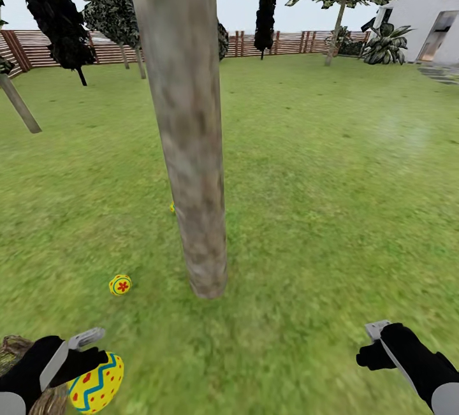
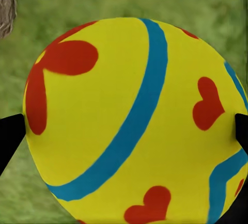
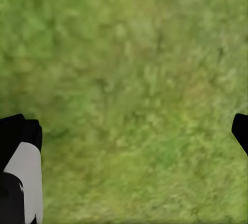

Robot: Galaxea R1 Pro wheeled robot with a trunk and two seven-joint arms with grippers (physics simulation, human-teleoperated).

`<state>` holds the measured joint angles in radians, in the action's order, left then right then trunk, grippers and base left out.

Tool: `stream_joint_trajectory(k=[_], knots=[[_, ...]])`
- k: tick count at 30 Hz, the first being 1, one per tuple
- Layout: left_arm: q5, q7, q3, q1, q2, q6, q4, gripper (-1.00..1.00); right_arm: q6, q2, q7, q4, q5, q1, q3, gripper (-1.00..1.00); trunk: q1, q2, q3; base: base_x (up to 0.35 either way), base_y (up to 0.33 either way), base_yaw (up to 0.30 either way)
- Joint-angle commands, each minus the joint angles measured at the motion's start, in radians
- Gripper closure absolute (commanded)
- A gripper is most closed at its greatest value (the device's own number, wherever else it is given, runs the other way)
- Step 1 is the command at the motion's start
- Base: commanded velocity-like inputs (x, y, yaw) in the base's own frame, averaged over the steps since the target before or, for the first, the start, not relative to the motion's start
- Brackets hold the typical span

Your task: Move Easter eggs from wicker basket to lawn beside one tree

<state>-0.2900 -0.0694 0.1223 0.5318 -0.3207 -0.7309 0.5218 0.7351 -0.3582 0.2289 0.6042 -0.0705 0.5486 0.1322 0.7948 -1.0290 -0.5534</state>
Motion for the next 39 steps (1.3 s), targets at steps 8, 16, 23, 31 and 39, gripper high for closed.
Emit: stream_joint_trajectory(k=[8, 16, 23, 31, 39], knots=[[0.006, -0.004, 0.005, 0.000, 0.007, -0.003, 0.001, 1.00, 0.004, -0.001, 0.006, 0.001, -0.008, 0.001, 0.004, -1.00, 0.031, -0.057, -0.026, 0.000, 0.000, 0.000], [0.007, -0.004, 0.004, 0.000, 0.047, 0.002, -0.004, 1.00, -0.003, -0.004, 0.010, 0.002, -0.002, 0.001, -0.006, -1.00, 0.062, -0.113, -0.051, 0.000, 0.000, 0.000], [0.008, -0.004, 0.006, 0.000, 0.063, 0.007, -0.006, 1.00, -0.133, -0.005, 0.061, 0.070, 0.105, 0.001, -0.261, -1.00, 0.088, -0.162, -0.073, 0.000, 0.000, 0.000], [0.007, -0.001, 0.008, 0.000, 0.069, 0.037, 0.003, 1.00, -0.238, -0.006, 0.003, 0.063, 0.096, 0.001, -0.261, -1.00, 0.119, -0.218, -0.098, 0.000, 0.000, 0.000], [0.007, -0.001, 0.007, 0.000, 0.091, 0.038, 0.001, 1.00, -0.241, -0.006, 0.004, 0.060, 0.094, 0.001, -0.260, -1.00, 0.150, -0.274, -0.123, 0.000, 0.000, 0.000]])
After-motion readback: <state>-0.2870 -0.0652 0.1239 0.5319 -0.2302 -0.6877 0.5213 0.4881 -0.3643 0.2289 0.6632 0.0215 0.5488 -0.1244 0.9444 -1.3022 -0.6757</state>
